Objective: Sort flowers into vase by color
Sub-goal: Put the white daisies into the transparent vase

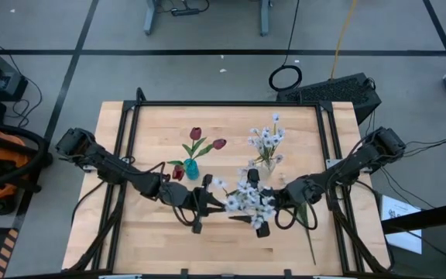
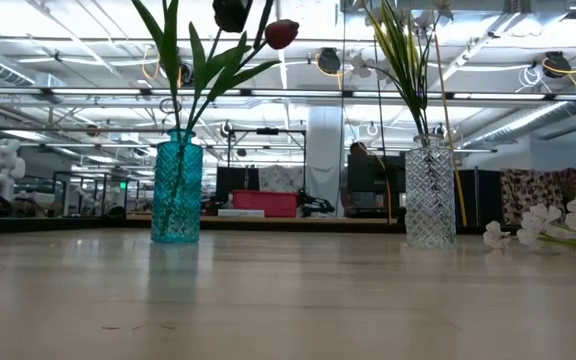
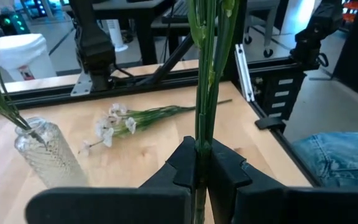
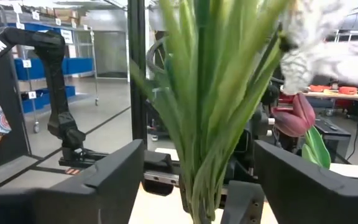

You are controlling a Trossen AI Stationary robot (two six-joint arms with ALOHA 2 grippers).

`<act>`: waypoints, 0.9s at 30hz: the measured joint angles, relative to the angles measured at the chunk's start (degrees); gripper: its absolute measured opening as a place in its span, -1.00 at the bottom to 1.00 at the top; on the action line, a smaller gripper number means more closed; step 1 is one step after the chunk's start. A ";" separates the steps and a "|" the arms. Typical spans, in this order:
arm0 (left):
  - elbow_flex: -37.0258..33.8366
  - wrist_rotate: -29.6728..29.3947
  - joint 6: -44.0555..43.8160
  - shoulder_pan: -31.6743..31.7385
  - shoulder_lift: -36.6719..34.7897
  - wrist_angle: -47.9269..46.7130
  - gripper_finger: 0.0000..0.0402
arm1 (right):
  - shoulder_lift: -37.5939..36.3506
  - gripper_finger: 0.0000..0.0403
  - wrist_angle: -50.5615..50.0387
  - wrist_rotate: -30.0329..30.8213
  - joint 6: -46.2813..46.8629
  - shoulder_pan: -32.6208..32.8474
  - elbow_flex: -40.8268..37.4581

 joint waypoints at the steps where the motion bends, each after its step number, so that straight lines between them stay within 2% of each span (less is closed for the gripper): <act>1: 0.00 0.00 0.40 0.00 0.00 -0.18 -0.88 | 0.04 0.39 0.09 0.00 0.02 0.00 0.00; 6: 0.00 -0.01 0.64 -0.02 0.00 -0.87 -0.88 | 0.11 0.22 1.52 0.20 -0.37 -0.24 0.00; 11: 0.00 -0.04 0.63 -0.02 0.00 -0.85 -0.88 | 0.11 -0.04 3.07 0.13 -1.12 -0.24 0.00; 22: 0.00 -0.26 -1.30 -0.02 0.00 -0.85 -0.81 | 0.11 -0.92 3.10 0.15 -0.71 -0.24 0.00; 27: 0.00 -2.86 -5.22 -0.51 0.00 -0.60 -0.61 | -0.50 -0.95 1.76 5.30 -0.94 0.64 0.00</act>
